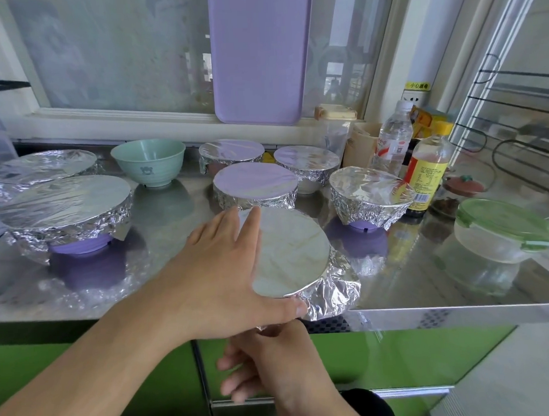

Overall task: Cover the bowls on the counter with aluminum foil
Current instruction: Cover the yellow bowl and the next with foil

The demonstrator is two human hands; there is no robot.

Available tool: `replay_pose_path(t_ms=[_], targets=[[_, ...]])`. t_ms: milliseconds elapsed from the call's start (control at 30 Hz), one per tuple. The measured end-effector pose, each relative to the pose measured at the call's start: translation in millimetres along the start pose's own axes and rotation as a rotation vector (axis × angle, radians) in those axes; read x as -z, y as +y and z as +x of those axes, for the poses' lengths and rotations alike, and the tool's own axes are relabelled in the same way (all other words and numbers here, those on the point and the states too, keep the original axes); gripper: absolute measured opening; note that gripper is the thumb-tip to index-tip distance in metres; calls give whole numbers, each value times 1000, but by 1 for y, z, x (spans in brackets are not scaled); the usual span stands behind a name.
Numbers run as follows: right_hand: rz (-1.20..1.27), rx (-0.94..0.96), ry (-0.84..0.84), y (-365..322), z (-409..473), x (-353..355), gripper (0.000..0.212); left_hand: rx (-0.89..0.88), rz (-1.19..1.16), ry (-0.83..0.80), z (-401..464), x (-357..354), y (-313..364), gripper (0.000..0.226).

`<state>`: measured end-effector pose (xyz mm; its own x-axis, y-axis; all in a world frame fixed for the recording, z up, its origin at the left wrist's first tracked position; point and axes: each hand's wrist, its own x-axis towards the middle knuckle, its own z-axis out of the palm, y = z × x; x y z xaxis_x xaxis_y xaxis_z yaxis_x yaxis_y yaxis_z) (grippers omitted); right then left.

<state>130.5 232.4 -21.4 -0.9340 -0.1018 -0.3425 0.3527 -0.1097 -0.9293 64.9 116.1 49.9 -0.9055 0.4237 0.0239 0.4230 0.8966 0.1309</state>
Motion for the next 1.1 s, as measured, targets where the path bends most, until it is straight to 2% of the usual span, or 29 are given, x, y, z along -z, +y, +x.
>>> replay_pose_path(t_ms=[100,167,200,267,333,367,433,500,600,767,967,1033,1100], targets=[[-356,-81,-149,-6,-25,16,30,2,-1,-3,-1,0,-1,143],[-659,-66,-127,-20,-50,36,32,4,-6,2,-1,-1,-2,143],[-708,-19,-133,-31,-61,45,28,3,-7,7,-1,-2,-2,143],[-574,145,-170,-57,-76,58,20,-4,-15,18,0,-3,-3,145],[-464,431,38,-73,-74,76,13,-17,-22,29,1,-4,-4,145],[-519,599,190,-75,-66,86,11,-23,-21,30,2,-4,-5,144],[-712,782,372,-80,-46,96,26,-28,-20,24,1,-2,-5,141],[-815,778,376,-80,-27,103,36,-46,-29,19,0,0,-7,140],[-744,657,295,-80,-12,109,35,-70,-57,15,2,0,-12,141],[-682,609,212,-80,-4,109,39,-81,-87,-13,6,0,-18,146],[-1030,772,265,-80,-2,114,47,-102,-91,-53,4,6,-23,147],[-1065,845,194,-87,-6,121,54,-112,-103,-78,5,9,-27,148],[-1077,813,65,-96,-8,124,71,-112,-109,-127,3,15,-30,148]])
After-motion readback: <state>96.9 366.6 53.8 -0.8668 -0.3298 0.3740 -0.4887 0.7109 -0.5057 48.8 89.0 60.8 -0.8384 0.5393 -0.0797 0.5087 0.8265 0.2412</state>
